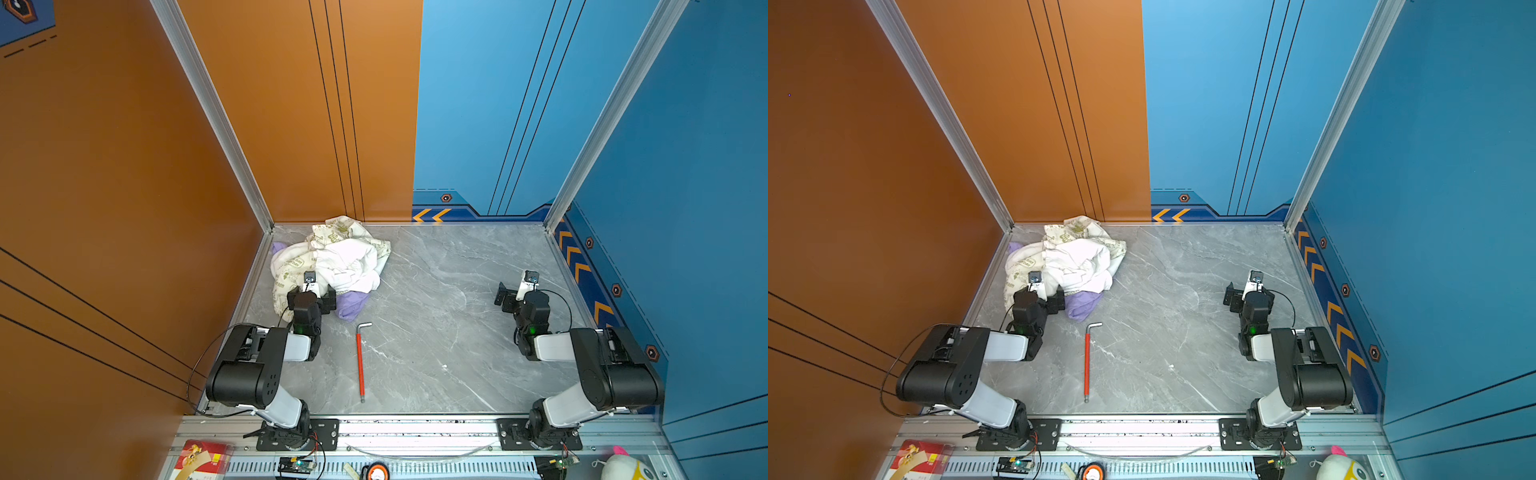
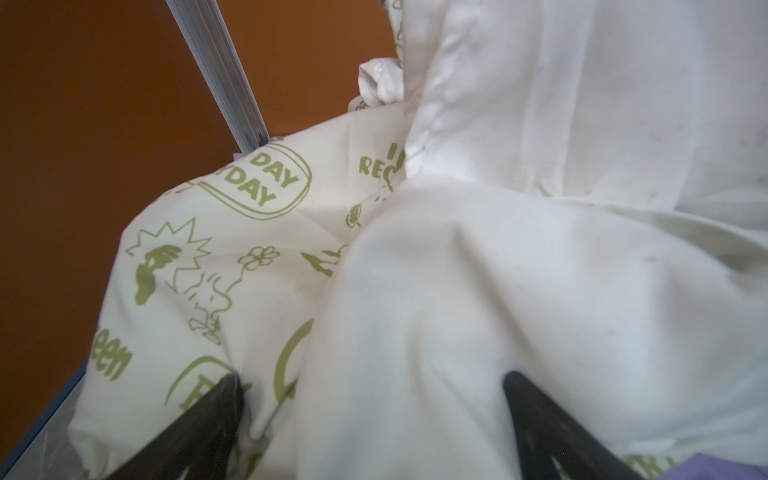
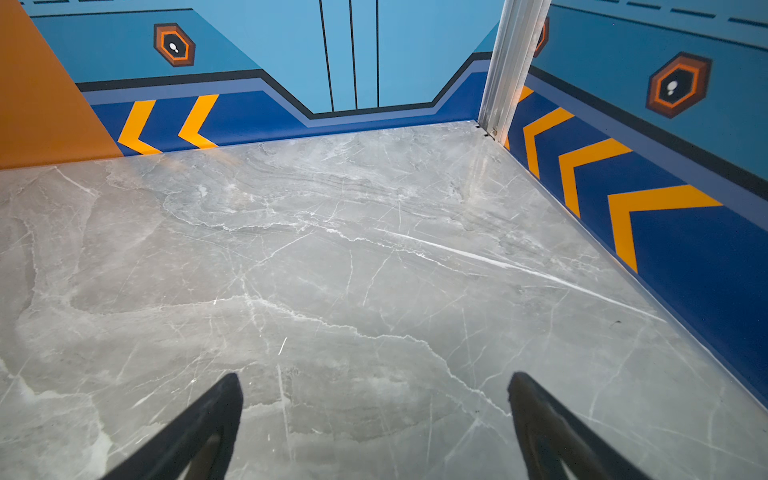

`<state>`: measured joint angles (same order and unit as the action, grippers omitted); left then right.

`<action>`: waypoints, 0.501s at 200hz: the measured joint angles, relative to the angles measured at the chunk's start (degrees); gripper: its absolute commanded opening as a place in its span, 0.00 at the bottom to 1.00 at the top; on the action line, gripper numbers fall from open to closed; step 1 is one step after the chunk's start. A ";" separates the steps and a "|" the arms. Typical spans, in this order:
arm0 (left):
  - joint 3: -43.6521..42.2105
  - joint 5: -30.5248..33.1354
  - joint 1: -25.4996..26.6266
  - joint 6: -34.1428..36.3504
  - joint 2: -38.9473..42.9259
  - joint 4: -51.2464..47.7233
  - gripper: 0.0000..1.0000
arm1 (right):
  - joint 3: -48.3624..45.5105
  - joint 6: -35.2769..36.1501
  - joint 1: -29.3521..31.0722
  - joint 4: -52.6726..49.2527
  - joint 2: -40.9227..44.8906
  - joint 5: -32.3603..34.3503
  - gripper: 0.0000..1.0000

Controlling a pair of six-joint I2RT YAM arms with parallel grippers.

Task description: Pick out a specific cloth from the pile

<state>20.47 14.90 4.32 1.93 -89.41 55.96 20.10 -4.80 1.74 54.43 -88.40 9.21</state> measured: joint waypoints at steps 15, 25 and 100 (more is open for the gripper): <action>0.00 0.00 -0.02 -0.04 0.00 -0.04 0.98 | 0.00 0.00 0.00 0.00 -0.02 0.00 1.00; 0.00 -0.09 -0.35 -0.26 0.00 -0.11 0.98 | 0.00 0.00 0.00 0.00 -0.02 0.00 1.00; 0.00 -0.46 -1.38 -1.38 1.90 -2.80 0.98 | 0.39 1.14 2.27 -6.27 3.87 2.01 1.00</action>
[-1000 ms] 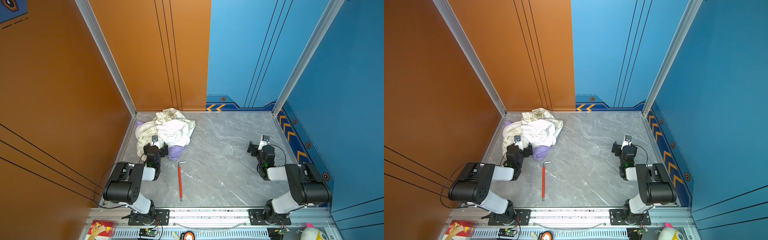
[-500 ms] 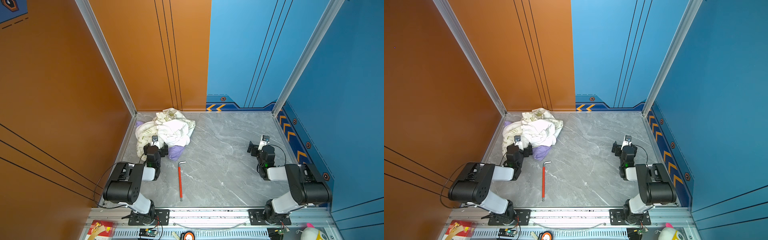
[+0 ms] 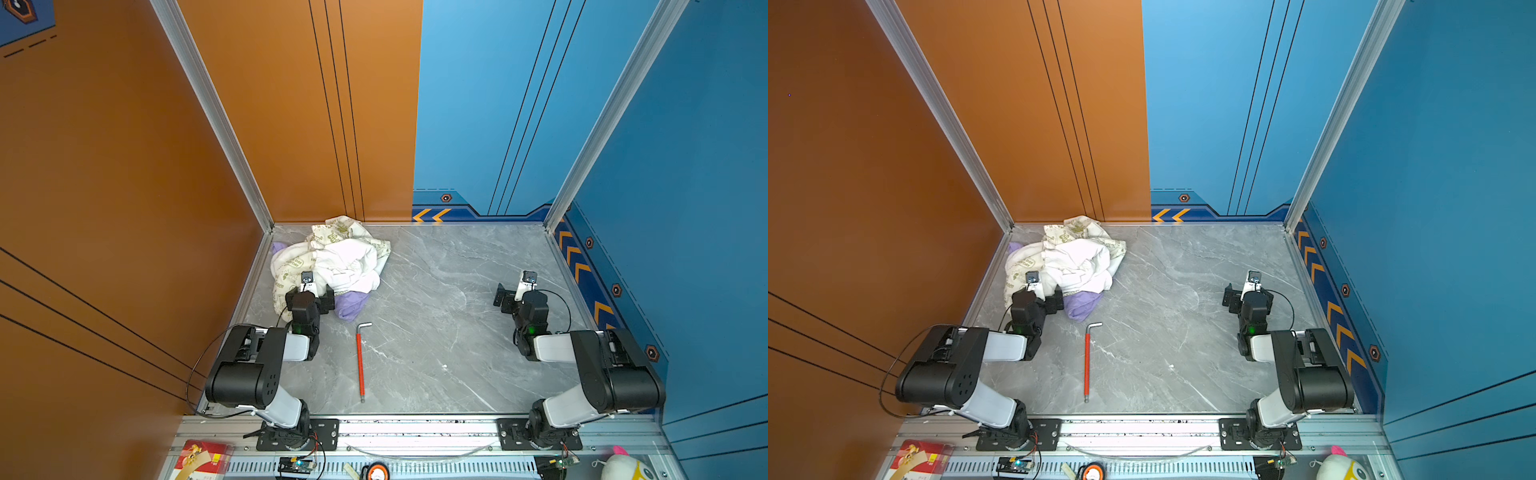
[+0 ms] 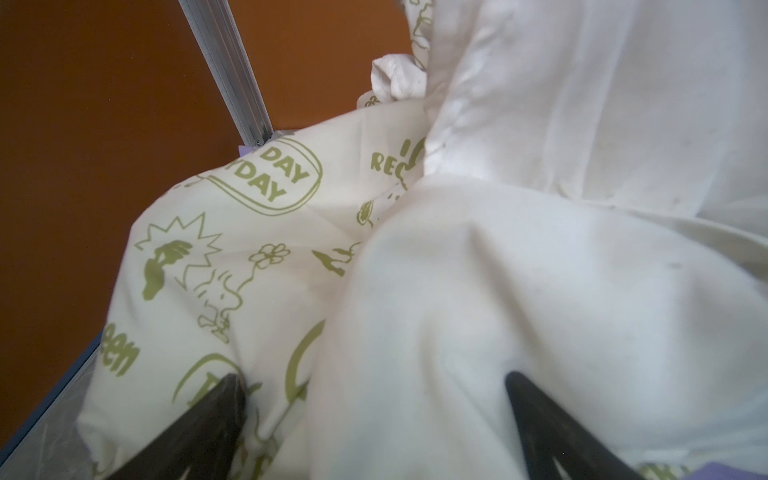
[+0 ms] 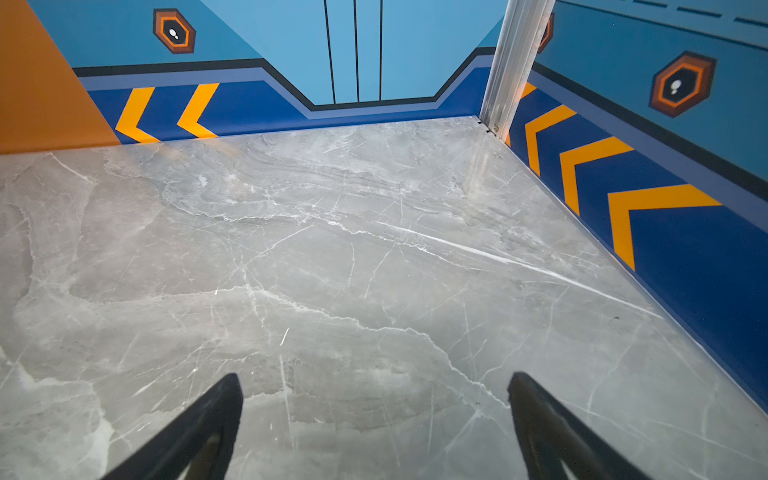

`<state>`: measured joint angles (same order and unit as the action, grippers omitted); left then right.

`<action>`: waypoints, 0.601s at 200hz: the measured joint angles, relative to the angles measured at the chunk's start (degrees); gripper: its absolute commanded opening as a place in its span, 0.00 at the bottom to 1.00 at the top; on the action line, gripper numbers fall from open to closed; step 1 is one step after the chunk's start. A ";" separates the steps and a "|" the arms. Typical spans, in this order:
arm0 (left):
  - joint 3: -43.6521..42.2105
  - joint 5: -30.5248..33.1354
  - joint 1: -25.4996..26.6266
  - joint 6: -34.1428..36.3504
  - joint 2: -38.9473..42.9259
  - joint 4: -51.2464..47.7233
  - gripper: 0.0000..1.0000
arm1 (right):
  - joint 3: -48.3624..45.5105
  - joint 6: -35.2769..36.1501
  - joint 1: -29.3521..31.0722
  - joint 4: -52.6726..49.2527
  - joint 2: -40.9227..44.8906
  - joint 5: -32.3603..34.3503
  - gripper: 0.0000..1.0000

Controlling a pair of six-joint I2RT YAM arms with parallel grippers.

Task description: Pick out a specific cloth from the pile

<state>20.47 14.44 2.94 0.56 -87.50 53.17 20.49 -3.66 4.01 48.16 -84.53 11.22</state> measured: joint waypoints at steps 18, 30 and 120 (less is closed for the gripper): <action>0.02 1.20 0.48 -0.15 6.99 -5.35 0.98 | 1.88 0.68 2.16 -8.17 7.98 0.63 1.00; 0.28 1.97 0.96 -0.31 12.90 -8.48 0.98 | 3.98 0.87 3.34 -12.50 13.49 0.59 1.00; 18.47 -4.24 2.75 -11.39 41.38 -49.81 0.99 | 14.03 -3.85 19.96 -34.58 32.83 -3.58 1.00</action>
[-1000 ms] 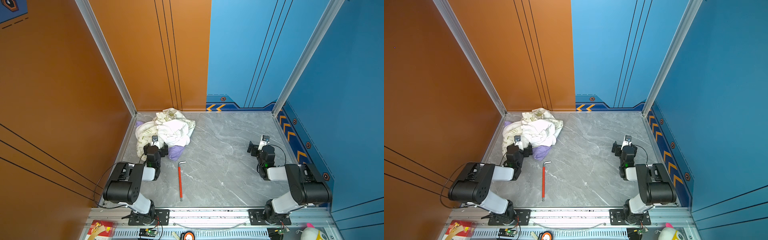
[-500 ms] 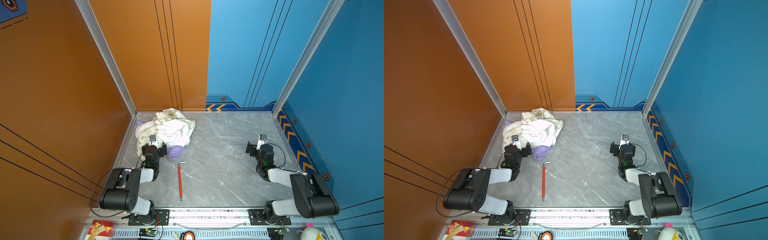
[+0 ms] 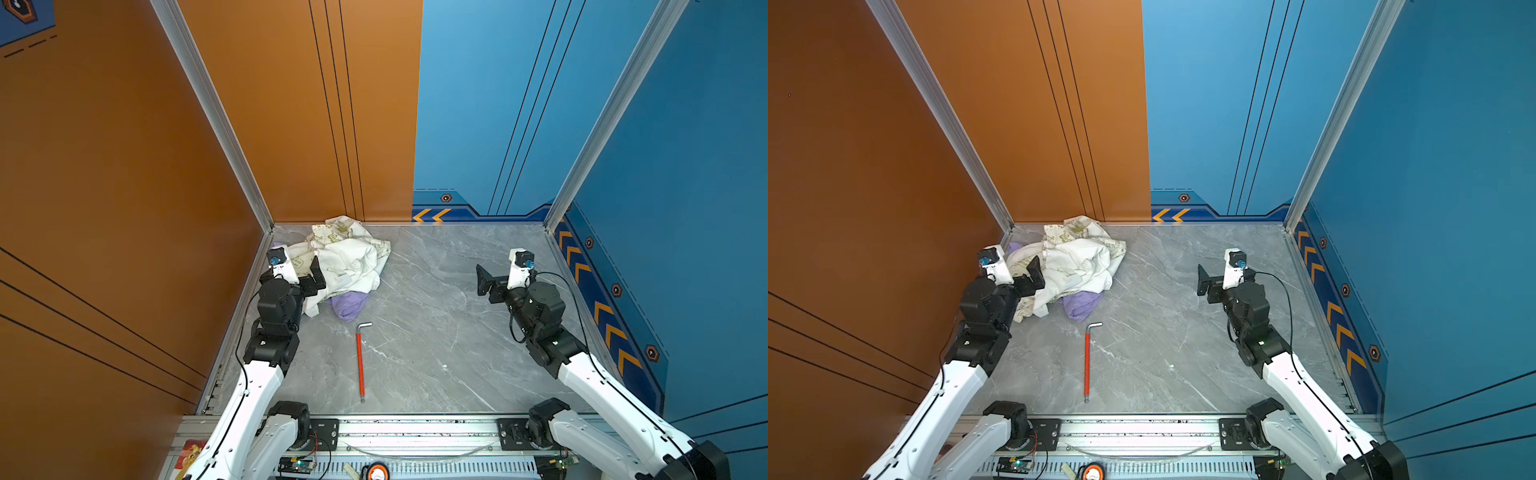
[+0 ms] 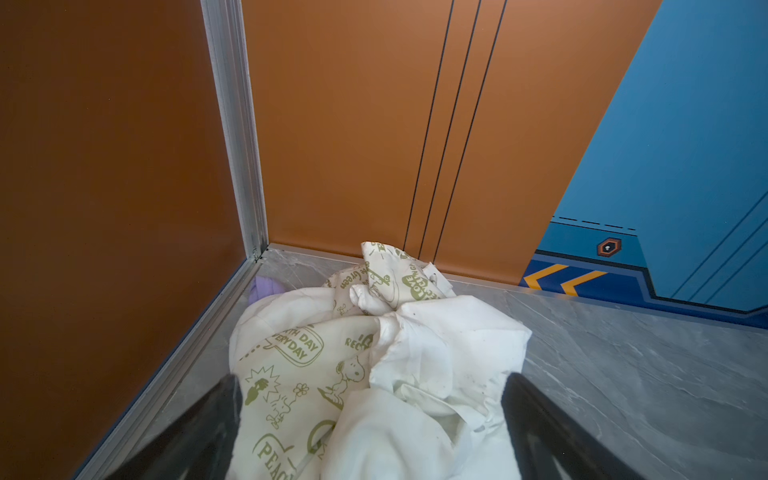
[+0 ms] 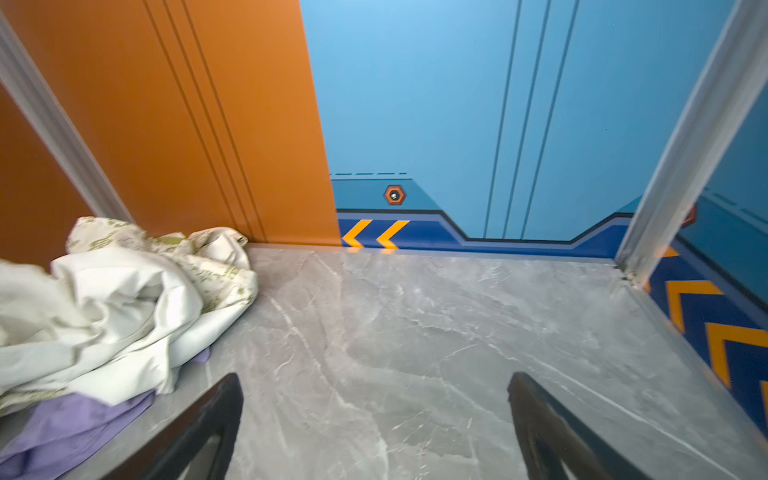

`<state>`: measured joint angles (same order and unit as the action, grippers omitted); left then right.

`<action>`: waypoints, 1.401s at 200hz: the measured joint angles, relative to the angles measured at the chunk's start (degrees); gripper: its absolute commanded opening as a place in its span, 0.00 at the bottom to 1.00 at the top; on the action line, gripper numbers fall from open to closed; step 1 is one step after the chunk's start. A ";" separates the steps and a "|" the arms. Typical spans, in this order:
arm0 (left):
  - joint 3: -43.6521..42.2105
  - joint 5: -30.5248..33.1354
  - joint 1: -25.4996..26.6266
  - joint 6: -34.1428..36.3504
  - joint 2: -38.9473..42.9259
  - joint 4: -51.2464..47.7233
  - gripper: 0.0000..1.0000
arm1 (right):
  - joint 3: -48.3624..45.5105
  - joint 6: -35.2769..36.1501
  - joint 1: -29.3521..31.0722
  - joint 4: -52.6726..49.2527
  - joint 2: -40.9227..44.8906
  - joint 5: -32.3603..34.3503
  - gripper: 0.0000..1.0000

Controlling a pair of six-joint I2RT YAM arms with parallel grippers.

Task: Pick out a specific cloth from the pile
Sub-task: 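Reach the left gripper toward the lavender shirt while the right arm advances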

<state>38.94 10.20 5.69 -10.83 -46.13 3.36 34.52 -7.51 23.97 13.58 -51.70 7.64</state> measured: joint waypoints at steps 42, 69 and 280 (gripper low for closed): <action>1.64 -8.66 0.00 -7.50 0.37 -16.55 0.97 | 1.99 -0.70 10.16 -3.67 -5.05 -0.17 1.00; -1.25 -13.11 0.00 -13.16 0.39 -20.74 0.95 | 3.48 -0.20 15.10 -3.80 -9.27 -0.17 1.00; -11.63 -22.40 -1.81 -38.38 -24.37 0.79 0.62 | 10.05 1.62 24.92 -2.54 -15.23 0.04 1.00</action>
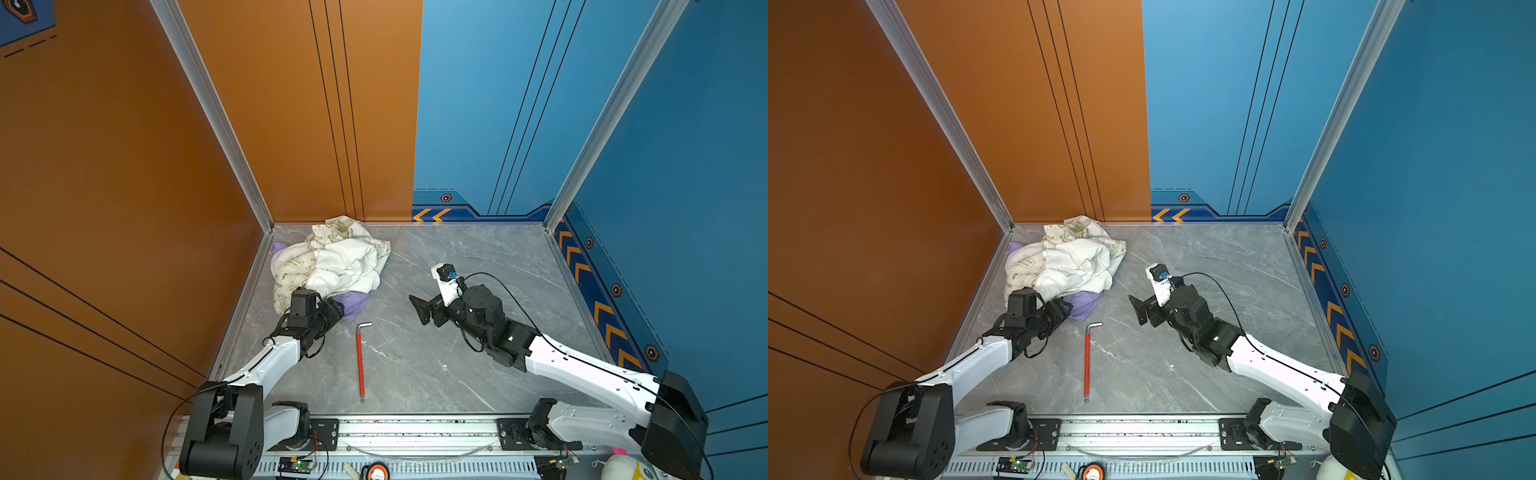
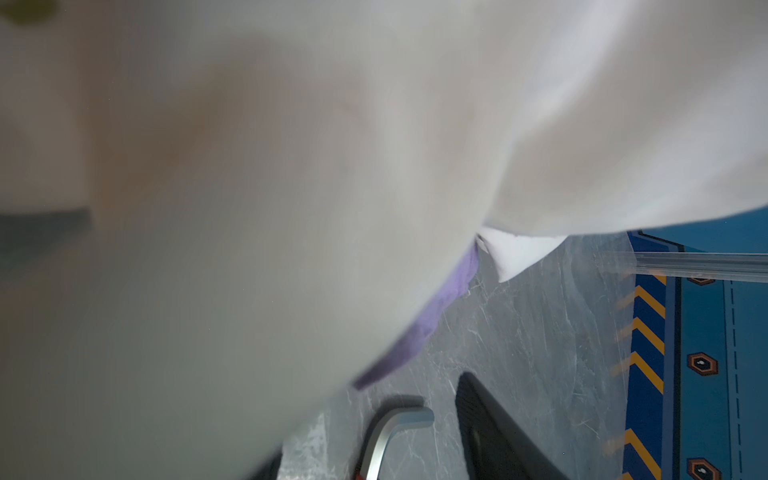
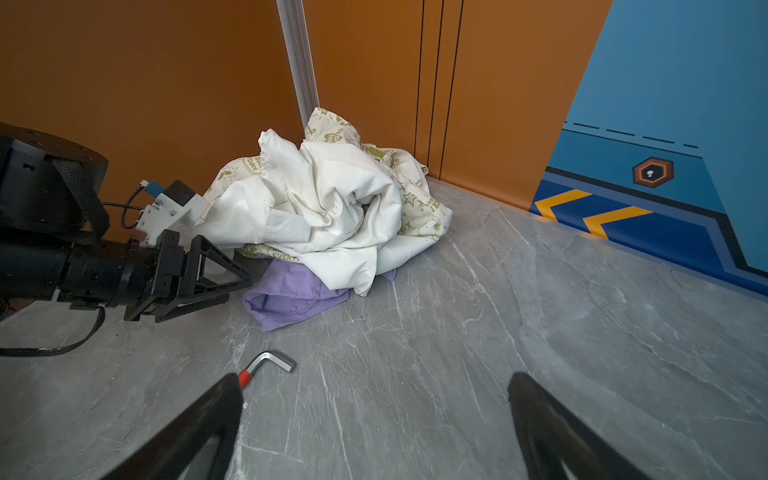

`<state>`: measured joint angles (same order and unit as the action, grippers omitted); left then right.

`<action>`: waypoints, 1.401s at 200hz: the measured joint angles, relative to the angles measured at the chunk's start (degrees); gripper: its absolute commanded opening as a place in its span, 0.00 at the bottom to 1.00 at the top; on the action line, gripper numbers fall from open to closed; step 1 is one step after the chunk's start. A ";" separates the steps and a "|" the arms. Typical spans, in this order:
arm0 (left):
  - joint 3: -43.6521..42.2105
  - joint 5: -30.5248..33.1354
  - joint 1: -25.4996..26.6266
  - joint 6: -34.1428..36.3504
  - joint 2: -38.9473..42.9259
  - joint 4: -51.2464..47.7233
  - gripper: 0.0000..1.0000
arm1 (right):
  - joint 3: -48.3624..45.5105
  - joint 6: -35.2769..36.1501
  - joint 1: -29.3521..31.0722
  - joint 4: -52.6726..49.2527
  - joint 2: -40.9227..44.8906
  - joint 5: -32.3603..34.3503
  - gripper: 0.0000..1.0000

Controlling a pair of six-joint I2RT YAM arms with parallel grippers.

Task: Pick out a specific cloth from the pile
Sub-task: 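Reach the left gripper toward the lavender shirt while the right arm advances, then grasp the lavender shirt with the left gripper and lift it up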

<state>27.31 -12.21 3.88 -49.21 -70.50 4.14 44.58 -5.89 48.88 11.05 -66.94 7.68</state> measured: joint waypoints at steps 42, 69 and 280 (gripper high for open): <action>0.02 -0.79 -0.24 -1.03 -5.68 5.07 0.55 | 0.00 0.09 0.00 0.00 0.00 0.00 1.00; 0.22 -1.40 -0.15 -1.46 -8.61 6.93 0.43 | 0.00 0.09 0.00 0.00 -0.02 0.00 1.00; 12.87 -4.37 1.05 -0.90 10.27 3.06 0.00 | -0.02 -0.04 1.07 0.00 -0.02 0.00 1.00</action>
<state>40.18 -16.58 4.93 -50.11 -60.23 7.20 44.56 -5.93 49.95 11.05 -66.96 7.68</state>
